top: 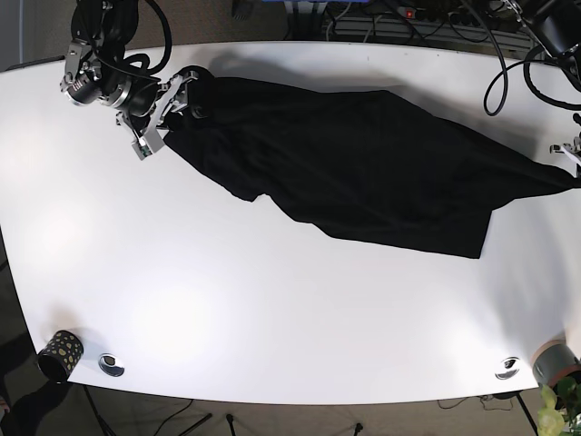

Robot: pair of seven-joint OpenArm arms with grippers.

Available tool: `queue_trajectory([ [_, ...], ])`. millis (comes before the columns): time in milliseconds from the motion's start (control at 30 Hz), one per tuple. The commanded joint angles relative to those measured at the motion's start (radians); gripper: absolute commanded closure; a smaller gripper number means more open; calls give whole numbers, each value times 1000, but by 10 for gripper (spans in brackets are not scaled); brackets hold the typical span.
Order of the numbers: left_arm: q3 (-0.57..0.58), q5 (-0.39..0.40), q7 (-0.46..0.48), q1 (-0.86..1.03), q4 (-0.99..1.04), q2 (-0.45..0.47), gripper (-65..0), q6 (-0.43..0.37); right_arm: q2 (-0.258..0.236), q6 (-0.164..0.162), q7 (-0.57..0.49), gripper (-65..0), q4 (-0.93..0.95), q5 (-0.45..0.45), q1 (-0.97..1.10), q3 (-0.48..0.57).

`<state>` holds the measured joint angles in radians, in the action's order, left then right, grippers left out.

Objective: Fold the T-shirt properly

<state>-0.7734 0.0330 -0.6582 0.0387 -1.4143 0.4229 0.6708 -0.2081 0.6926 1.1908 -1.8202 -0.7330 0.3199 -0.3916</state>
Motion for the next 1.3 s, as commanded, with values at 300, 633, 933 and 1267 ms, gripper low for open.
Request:
queue_trajectory([
  [300, 18, 12, -39, -16, -20, 26, -81, -4, 34, 6, -16, 0, -10, 95, -41, -10],
  [633, 82, 95, -240, -61, -110, -5, -436, 27, 39, 6, -16, 0, -10, 97, -51, -2],
  [933, 233, 192, -240, -148, -36, -48, -415, 27, 39, 6, -16, 0, -6, 95, -67, -5],
  [1267, 312, 189, -168, -372, 243, -121, -417, 25, 39, 6, -16, 0, -5, 89, -86, -4],
])
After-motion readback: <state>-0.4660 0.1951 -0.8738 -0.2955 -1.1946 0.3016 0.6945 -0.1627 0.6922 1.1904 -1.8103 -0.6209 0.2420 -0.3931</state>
